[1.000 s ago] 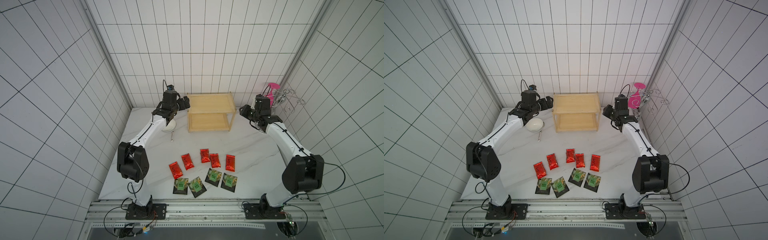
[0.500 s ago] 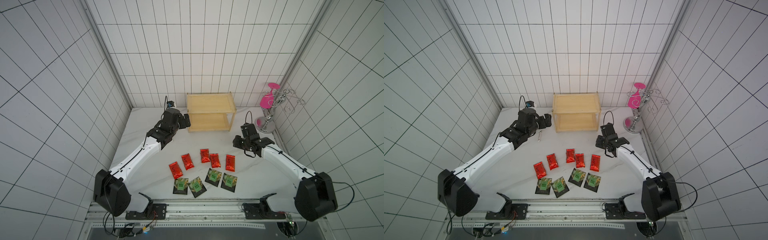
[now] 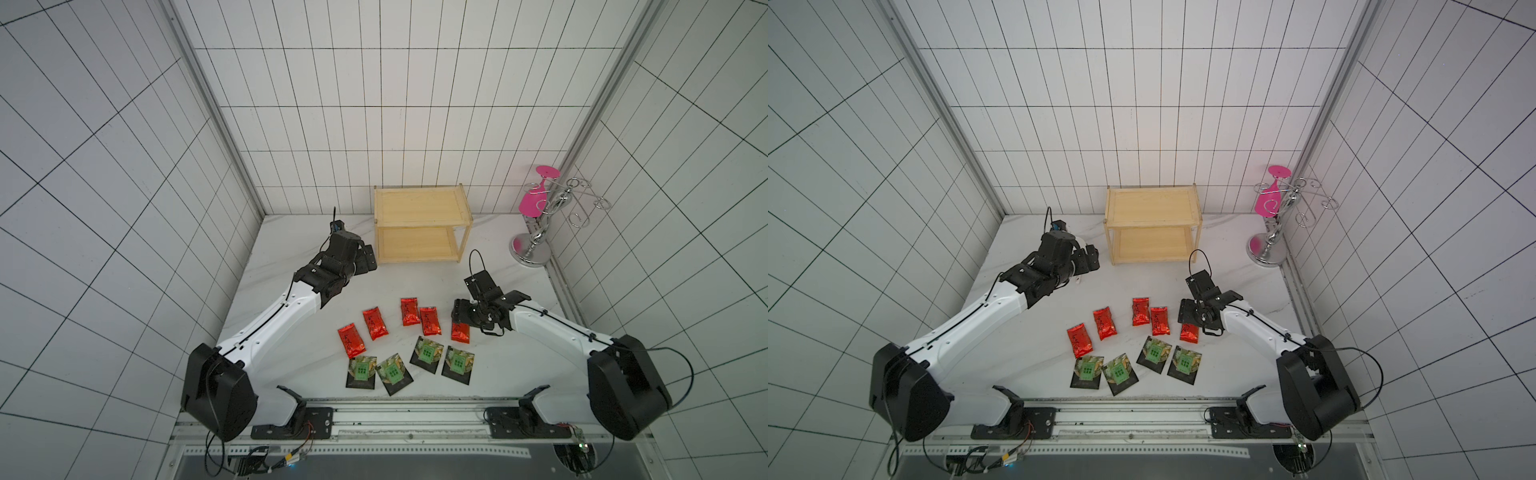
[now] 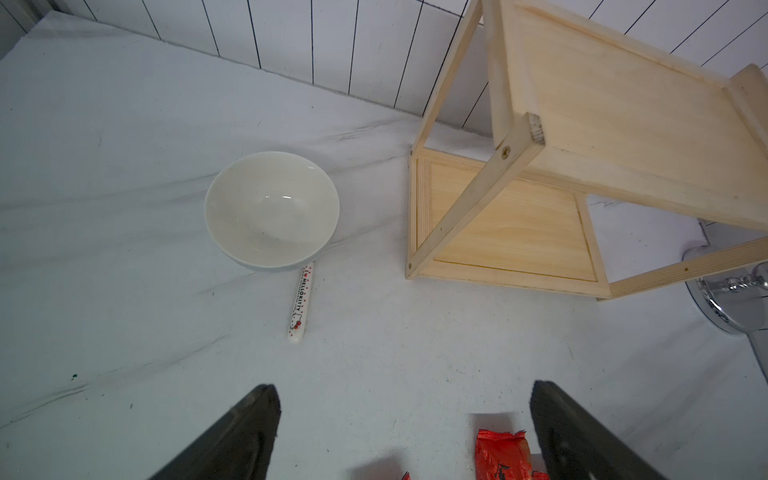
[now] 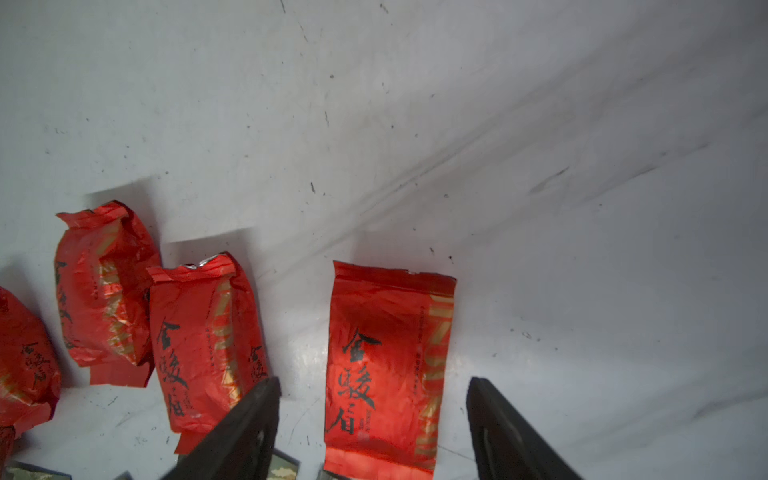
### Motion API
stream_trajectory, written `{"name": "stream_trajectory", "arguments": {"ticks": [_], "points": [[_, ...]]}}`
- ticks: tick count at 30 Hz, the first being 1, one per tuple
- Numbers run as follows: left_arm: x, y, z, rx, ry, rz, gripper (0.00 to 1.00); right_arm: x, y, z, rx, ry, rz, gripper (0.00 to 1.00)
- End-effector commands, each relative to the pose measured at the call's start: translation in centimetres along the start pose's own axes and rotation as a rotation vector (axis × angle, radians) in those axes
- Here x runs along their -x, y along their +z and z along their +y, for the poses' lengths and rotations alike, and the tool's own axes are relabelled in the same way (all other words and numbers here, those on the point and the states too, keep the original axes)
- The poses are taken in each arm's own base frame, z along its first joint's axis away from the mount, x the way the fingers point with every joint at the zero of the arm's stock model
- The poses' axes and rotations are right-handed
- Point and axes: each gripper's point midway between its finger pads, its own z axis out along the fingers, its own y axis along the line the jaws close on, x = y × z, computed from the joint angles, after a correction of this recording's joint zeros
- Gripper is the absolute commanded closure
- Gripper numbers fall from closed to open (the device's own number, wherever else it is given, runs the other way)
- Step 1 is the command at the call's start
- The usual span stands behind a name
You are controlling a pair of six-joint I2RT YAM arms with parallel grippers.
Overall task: Place the tea bags on the shelf by color
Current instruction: Pick up the tea bag from the center of the board.
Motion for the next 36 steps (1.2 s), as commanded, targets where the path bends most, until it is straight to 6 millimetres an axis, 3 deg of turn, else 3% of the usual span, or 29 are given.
{"name": "stream_trajectory", "arguments": {"ticks": [1, 8, 14, 28, 36], "points": [[-0.1, 0.0, 0.4, 0.043, -0.008, 0.026, 0.02, -1.9, 1.5, -1.0, -0.048, 0.006, 0.057, 0.25], [-1.0, 0.6, 0.7, 0.076, -0.027, 0.085, 0.02, -2.6, 3.3, -1.2, -0.071, 0.007, 0.089, 0.26], [-1.6, 0.8, 0.4, 0.054, -0.029, 0.112, 0.02, -2.9, 4.0, -1.6, -0.097, 0.001, 0.102, 0.35], [-1.0, 0.2, 0.9, 0.066, -0.041, 0.096, 0.02, -1.9, 2.2, -1.8, -0.122, -0.007, 0.040, 0.46], [-0.7, -0.4, 1.2, 0.064, -0.038, 0.095, 0.02, -0.3, -0.2, -1.8, -0.145, -0.024, -0.022, 0.47]]}}
